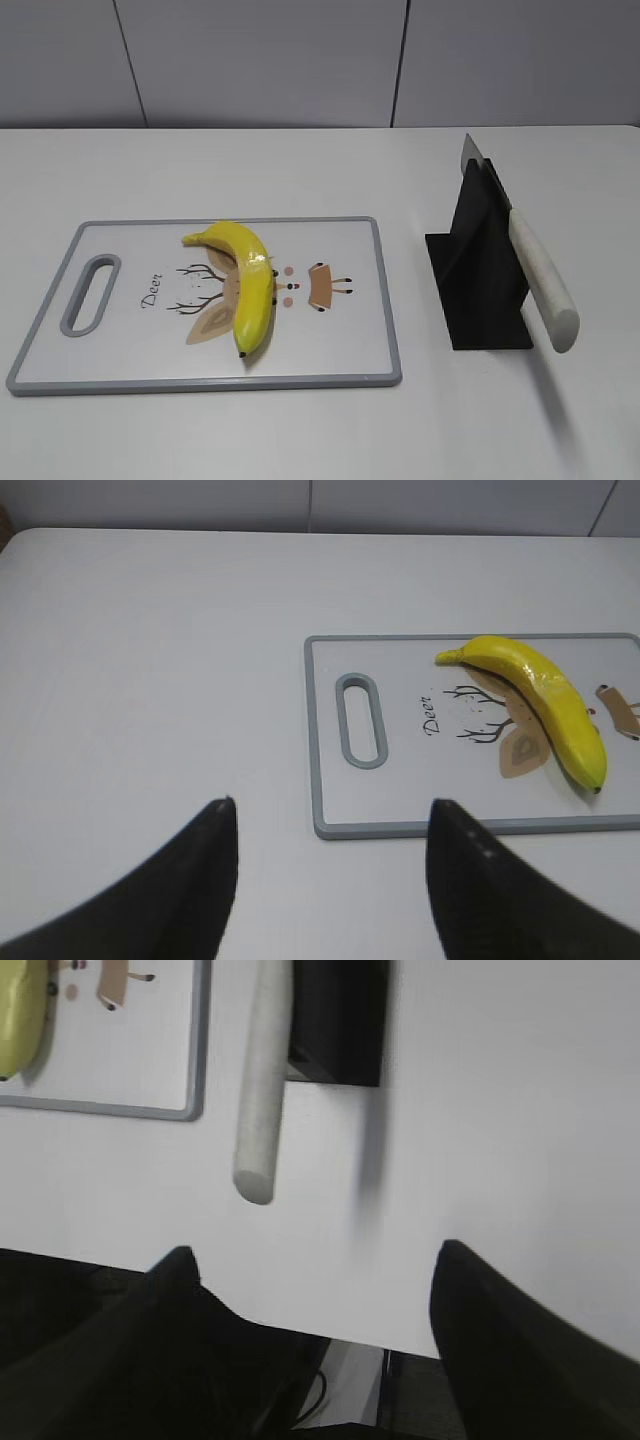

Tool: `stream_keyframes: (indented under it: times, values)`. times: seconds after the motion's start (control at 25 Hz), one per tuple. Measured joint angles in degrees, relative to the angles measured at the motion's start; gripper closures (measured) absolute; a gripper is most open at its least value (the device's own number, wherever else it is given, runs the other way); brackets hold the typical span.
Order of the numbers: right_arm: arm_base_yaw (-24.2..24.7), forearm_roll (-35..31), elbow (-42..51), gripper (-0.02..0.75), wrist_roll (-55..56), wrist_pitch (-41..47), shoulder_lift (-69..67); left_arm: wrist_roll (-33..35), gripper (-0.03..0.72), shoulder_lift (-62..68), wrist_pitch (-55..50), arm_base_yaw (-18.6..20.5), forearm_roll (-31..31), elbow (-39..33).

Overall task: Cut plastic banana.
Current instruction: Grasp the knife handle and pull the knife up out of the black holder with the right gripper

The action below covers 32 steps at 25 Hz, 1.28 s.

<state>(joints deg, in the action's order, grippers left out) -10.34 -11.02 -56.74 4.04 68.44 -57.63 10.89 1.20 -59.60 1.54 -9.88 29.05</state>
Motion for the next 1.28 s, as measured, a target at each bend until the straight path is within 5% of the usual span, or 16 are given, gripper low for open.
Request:
stream_keyframes:
  times: [0.44, 1.28]
  values:
    - [-18.35, 5.62, -8.27, 0.207, 8.04, -0.09, -17.21, 0.0, 0.116, 0.0, 0.0, 0.0, 0.0, 0.0]
    - [-19.42, 11.6, -4.54, 0.25, 14.36, -3.6, -35.59, 0.0, 0.116, 0.0, 0.0, 0.0, 0.0, 0.0]
